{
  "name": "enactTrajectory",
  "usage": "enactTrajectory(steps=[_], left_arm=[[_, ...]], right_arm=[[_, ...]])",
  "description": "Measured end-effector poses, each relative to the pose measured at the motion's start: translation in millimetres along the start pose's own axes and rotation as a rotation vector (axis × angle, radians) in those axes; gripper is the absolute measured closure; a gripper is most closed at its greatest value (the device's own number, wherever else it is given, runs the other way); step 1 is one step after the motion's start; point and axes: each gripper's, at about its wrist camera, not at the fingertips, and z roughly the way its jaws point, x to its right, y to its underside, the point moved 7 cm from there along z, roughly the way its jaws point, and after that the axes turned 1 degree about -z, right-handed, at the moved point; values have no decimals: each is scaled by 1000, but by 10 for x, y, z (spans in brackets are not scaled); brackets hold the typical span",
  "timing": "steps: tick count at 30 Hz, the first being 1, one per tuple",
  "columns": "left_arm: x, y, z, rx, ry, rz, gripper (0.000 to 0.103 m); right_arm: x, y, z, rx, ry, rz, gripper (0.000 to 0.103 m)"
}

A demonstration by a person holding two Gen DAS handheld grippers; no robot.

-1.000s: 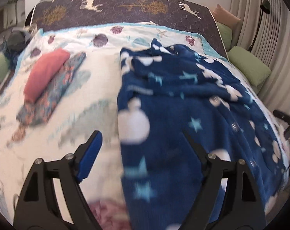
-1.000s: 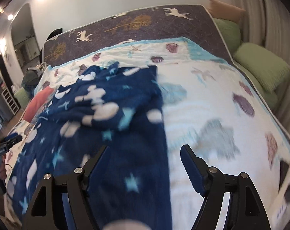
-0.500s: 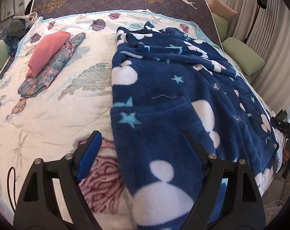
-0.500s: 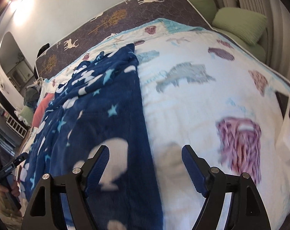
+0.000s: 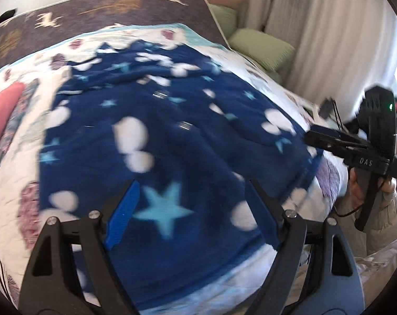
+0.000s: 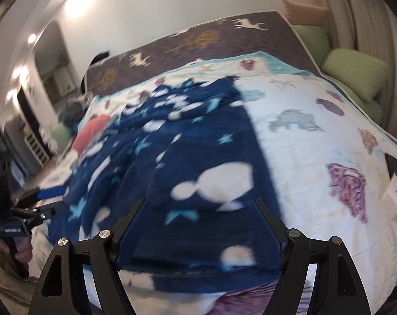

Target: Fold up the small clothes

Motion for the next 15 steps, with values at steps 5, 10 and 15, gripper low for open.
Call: enactTrajectory(steps=[5, 10, 15], left_arm=[[194, 73, 237, -54, 18, 12, 20], [156, 123, 392, -75, -30, -4, 71], [-19, 42, 244, -67, 35, -131, 86]], right_arm=[[-313, 237, 86, -22, -70, -67, 29], [-457, 423, 117, -65, -114, -113, 47], [-607, 499, 82, -60, -118, -197, 62]])
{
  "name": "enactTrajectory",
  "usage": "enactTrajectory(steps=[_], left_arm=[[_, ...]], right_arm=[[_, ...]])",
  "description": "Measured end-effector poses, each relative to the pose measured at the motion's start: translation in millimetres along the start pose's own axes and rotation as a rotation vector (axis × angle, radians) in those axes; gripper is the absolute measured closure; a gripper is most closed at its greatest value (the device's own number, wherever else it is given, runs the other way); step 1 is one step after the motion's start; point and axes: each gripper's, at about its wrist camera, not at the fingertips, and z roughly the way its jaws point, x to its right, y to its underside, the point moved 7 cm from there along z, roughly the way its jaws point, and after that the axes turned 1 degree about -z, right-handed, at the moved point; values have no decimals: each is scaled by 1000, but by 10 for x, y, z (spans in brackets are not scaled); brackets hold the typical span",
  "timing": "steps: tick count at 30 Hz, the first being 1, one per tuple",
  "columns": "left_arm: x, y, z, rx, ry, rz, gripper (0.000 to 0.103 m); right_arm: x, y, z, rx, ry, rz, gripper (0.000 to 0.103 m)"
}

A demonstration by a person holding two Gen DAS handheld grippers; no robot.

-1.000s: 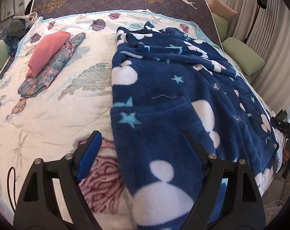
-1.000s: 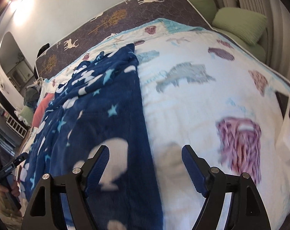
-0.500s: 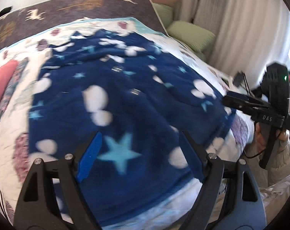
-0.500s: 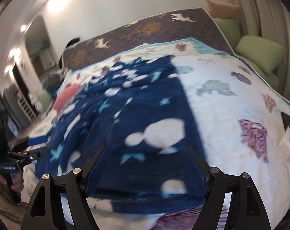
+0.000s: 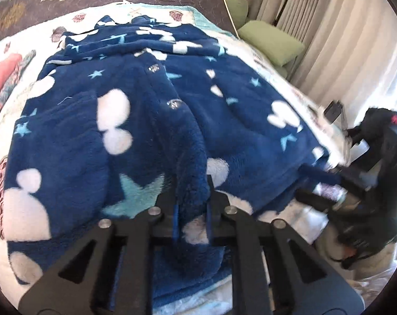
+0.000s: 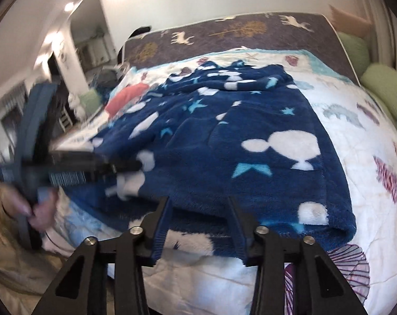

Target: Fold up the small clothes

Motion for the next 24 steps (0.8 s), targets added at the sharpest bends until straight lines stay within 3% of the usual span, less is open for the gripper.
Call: enactTrajectory(steps=[4, 9, 16, 18, 24], left_arm=[[-19, -53, -123, 26, -31, 34, 86], [-143, -82, -140, 26, -40, -2, 86], [-159, -132, -233, 48, -28, 4, 86], [-175, -146, -218, 45, -22, -1, 86], [-287, -162, -197, 38, 4, -45, 86]], right_arm=[[-264, 14, 63, -8, 4, -147, 62], [-675, 24, 246, -28, -25, -343, 62], [-843, -5, 529, -27, 98, -545, 62], [-888, -8, 608, -17, 141, -596, 58], [-916, -85, 687, 8, 157, -606, 57]])
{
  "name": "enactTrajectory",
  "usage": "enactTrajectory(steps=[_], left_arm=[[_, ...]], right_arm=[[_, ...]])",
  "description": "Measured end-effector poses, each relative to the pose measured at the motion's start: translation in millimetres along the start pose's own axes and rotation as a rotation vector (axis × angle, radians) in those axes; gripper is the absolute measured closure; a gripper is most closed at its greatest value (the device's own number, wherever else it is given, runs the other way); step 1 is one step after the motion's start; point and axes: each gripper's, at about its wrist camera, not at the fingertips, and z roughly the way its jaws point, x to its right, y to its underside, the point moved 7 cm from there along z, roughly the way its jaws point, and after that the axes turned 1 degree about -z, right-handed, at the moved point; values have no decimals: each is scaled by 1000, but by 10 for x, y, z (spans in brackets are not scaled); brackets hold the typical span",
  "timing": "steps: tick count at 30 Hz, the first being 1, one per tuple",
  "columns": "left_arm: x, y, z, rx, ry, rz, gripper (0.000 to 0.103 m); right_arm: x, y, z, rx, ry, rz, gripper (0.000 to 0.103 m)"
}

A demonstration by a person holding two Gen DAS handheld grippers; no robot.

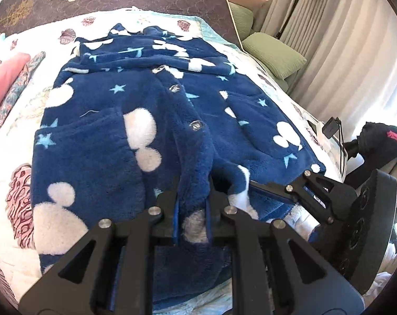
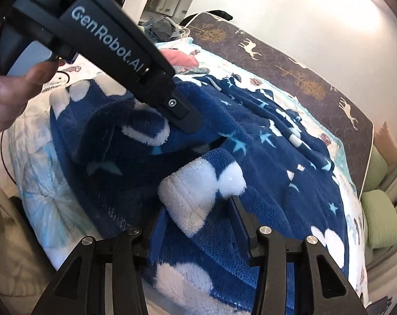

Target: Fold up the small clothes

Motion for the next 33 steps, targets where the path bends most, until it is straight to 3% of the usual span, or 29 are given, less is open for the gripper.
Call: enactTrajectory(steps=[1, 3, 6, 11, 15, 18, 20, 23, 26, 29, 31, 33], left_arm=[[-20, -2, -10, 3, 2, -6, 86], [-42, -10, -37, 12, 5, -9, 86], [-57, -21, -61, 22, 16, -5, 86], [5, -19, -143, 27, 62, 27, 88], [158, -85, -279, 48, 111, 73, 89], [271, -120, -321, 59, 115, 130, 89], [318, -116, -271, 48, 112, 152, 89], [381, -98, -194, 23, 137, 159, 89], [488, -70, -154, 8, 149, 193, 88], [608, -9, -87, -17, 158, 249, 88], [663, 81, 8, -47, 151, 281, 84], [726, 262, 191, -123, 130, 323, 83]], right_arm=[[9, 1, -9, 5, -7, 4, 59], [25, 19, -51, 18, -46, 32, 84], [198, 12, -105, 52, -108, 158, 88], [407, -36, -226, 110, -275, 348, 89], [214, -13, -286, 81, -312, 237, 89], [-31, 94, -213, -3, -334, 101, 87], [-58, 163, -157, -24, -336, 100, 86], [34, 161, -232, -6, -449, 222, 75], [120, 183, -321, 12, -543, 314, 74], [245, 217, -410, 40, -561, 384, 74], [368, 249, -449, 47, -529, 433, 74], [508, 298, -460, 48, -495, 488, 74]])
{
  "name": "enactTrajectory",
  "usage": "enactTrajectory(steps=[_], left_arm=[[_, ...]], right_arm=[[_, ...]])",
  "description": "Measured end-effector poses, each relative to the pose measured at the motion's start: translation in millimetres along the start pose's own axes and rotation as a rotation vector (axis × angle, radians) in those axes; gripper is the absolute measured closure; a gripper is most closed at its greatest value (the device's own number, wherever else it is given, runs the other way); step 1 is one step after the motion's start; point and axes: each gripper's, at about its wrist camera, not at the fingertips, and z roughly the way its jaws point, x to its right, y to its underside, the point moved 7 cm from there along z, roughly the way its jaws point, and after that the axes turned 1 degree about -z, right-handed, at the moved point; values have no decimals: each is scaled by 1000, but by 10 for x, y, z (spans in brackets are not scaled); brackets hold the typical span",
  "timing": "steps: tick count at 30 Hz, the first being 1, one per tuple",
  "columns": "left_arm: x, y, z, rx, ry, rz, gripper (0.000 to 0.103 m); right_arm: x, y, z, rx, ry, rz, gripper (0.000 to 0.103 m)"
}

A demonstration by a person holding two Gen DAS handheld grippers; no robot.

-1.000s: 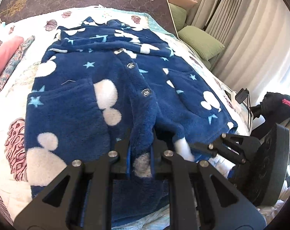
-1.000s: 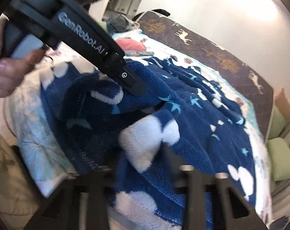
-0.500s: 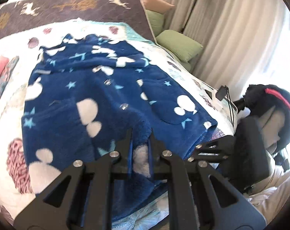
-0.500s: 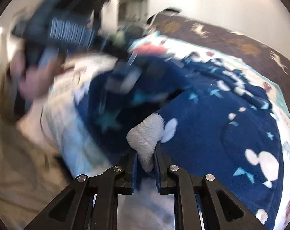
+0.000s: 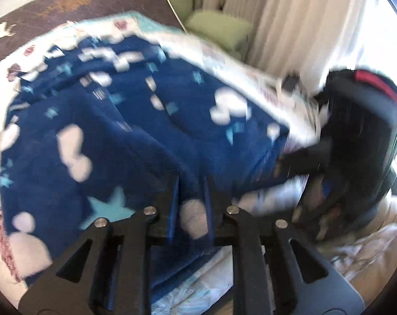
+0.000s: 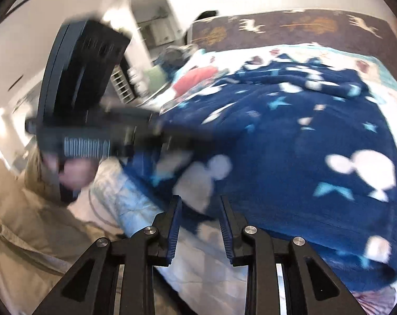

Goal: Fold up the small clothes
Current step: 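Lift the hem with both tools and fold it toward the collar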

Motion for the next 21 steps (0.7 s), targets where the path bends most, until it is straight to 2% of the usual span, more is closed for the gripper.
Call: enactTrajectory(steps=[2, 4, 6, 8, 10, 12, 13, 14, 17, 20, 21], left_arm=[[85, 122, 123, -50, -23, 35, 83], [140, 140, 68, -26, -40, 73, 79], [174, 143, -74, -7, 1, 76, 77], [154, 118, -255, 37, 46, 52, 74], [49, 95, -455, 97, 53, 9, 60], [-126, 106, -607, 152, -8, -31, 50], [-197, 126, -635, 161, -36, -41, 50], [-313, 167, -633, 154, -75, -66, 50], [-563, 265, -516, 112, -123, -135, 50], [-741, 391, -337, 55, -211, -169, 50], [-793, 417, -254, 25, -237, -175, 50]], right_arm=[[133, -23, -40, 14, 25, 56, 74], [297, -63, -81, 35, 3, 155, 74], [426, -111, -108, 53, -39, 247, 74], [455, -145, -121, 56, -51, 275, 74], [444, -197, -89, 47, -37, 264, 73], [387, -223, -8, 28, -72, 279, 67], [344, -212, 18, 15, -108, 303, 64], [322, -224, 68, 3, -136, 324, 63], [253, -305, 188, 5, -177, 344, 63], [260, -477, 296, 8, -162, 363, 63], [288, -515, 335, 1, -145, 380, 68]])
